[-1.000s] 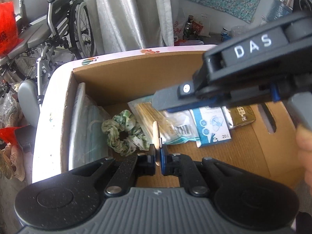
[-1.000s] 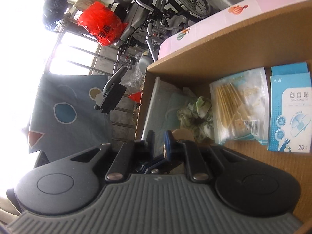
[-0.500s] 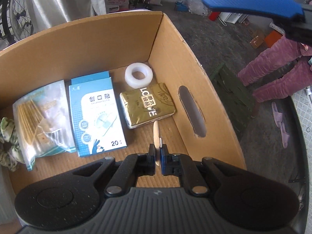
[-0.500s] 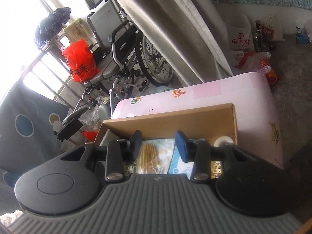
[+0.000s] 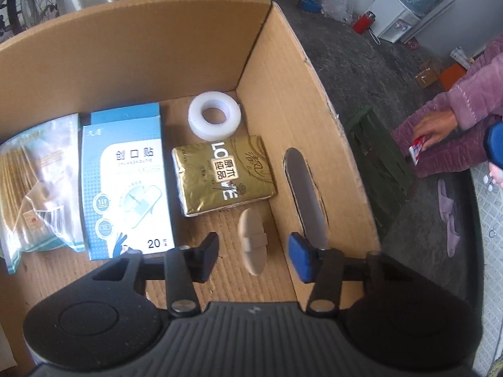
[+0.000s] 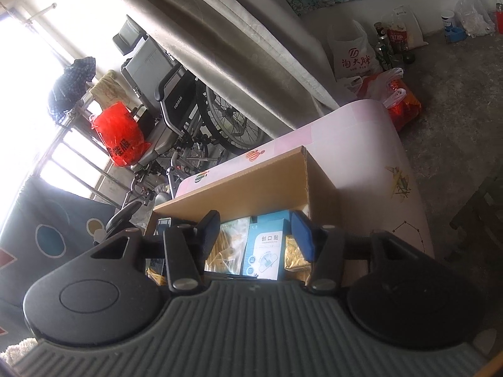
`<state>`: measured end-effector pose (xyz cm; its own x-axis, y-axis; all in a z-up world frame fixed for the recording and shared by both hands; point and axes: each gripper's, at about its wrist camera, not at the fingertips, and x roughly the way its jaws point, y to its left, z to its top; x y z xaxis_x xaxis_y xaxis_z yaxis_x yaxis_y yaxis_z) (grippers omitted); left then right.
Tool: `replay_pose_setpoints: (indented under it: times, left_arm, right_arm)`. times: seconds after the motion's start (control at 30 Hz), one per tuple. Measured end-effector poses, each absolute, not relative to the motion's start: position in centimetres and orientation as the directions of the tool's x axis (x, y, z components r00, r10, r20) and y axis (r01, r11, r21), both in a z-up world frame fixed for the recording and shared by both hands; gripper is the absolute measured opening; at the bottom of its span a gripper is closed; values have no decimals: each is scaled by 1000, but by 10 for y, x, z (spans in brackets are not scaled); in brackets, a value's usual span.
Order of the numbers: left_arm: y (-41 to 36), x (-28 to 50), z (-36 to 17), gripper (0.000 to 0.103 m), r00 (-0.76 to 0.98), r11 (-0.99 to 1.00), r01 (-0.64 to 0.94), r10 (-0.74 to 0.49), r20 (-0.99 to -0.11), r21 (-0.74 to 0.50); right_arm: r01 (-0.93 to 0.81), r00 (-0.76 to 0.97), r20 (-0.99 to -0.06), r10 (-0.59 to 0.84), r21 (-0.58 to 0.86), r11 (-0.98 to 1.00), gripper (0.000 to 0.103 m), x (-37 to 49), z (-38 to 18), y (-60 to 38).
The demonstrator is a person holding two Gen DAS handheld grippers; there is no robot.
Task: Organize soft objects
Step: 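Lower the sponge puff into the box and open the right tool, then reach the right tool to the light blue towel and grasp its edge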
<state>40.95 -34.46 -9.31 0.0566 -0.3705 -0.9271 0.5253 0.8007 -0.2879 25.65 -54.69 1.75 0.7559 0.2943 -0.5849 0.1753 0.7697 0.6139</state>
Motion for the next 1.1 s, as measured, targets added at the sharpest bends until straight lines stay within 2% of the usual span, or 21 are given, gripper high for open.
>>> replay_pose_setpoints:
  times: [0.13, 0.23, 0.33, 0.4, 0.53, 0.57, 0.7, 0.8, 0.87, 0.97, 1.1]
  left_arm:
    - [-313, 399, -57, 67, 124, 812, 505, -406, -906, -295]
    - [-278, 385, -16, 74, 204, 820, 487, -442, -873, -301]
    - [-241, 365, 20, 79, 274, 821, 479, -476, -836, -310]
    - [-218, 345, 38, 84, 316, 825, 483, -475, -821, -292]
    - [-178, 294, 59, 90, 364, 830, 489, -475, -801, -270]
    - [-169, 282, 57, 91, 361, 825, 480, -496, -790, -299]
    - [-137, 241, 26, 92, 309, 780, 423, -602, -737, -460]
    - [-131, 219, -7, 92, 259, 730, 398, -671, -695, -556]
    - [-136, 205, -26, 90, 247, 722, 410, -676, -694, -557]
    - [-152, 198, -47, 88, 261, 745, 445, -639, -723, -497]
    - [-164, 202, -65, 83, 247, 760, 448, -611, -752, -471]
  right_arm:
    - [140, 764, -565, 310, 615, 776, 52, 243, 39, -531]
    - [89, 775, -540, 330, 609, 788, 57, 228, 67, -508]
    - [21, 779, -507, 369, 609, 793, 69, 206, 100, -480]
    - [-34, 776, -484, 404, 607, 794, 80, 184, 123, -460]
    - [-105, 766, -462, 447, 596, 796, 87, 131, 149, -433]
    - [-109, 755, -469, 458, 600, 793, 93, 116, 151, -428]
    - [-68, 715, -515, 472, 622, 780, 102, 73, 132, -420]
    - [-2, 689, -578, 438, 602, 798, 102, 44, 96, -413]
    - [51, 676, -623, 394, 573, 818, 102, 37, 68, -412]
    - [127, 675, -660, 330, 544, 829, 102, 37, 27, -417]
    - [217, 650, -684, 331, 585, 782, 102, 53, -32, -435]
